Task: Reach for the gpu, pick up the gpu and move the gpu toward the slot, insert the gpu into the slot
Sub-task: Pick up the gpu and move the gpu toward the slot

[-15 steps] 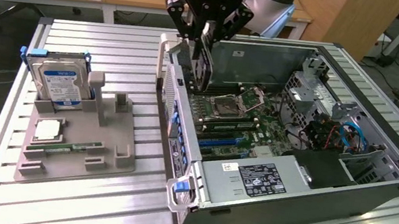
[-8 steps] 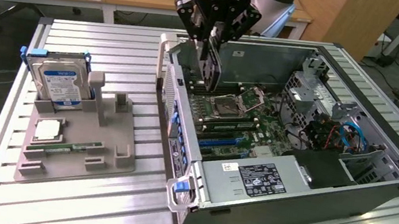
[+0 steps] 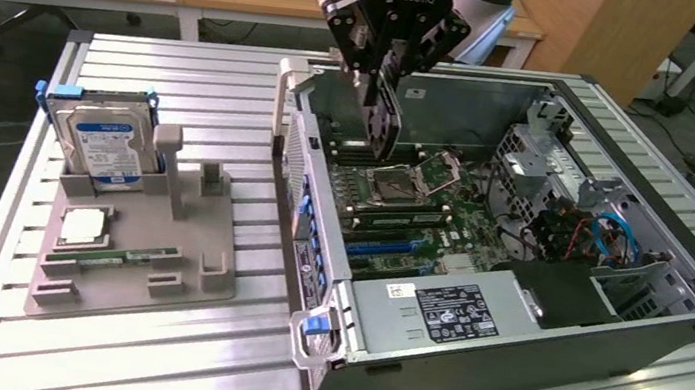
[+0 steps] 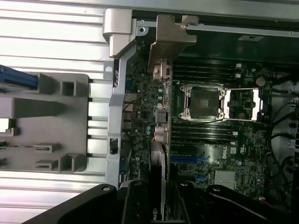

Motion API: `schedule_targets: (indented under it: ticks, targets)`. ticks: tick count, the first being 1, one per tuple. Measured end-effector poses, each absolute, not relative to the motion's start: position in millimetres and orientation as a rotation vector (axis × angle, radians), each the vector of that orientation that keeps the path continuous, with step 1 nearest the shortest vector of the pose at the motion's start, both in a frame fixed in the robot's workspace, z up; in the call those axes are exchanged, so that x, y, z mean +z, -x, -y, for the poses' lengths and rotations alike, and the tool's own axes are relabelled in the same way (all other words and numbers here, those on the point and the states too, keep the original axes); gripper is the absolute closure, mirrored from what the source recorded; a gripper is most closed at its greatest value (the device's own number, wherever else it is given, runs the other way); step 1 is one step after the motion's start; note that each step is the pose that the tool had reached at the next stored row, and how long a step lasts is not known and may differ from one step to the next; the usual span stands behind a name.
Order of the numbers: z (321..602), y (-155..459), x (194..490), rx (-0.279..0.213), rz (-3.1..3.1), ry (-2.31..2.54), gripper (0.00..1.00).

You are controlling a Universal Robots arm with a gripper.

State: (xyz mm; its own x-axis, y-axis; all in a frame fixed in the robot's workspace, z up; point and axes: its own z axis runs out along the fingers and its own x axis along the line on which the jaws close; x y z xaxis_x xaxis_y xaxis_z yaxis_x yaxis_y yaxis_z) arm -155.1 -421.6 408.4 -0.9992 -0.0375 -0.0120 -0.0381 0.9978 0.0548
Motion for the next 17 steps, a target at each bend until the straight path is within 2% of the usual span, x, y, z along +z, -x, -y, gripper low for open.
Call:
schedule_targets:
  ticks: [17]
  targets:
    - [420.1,139.9,406.0,0.063,-3.128,-0.01,0.74]
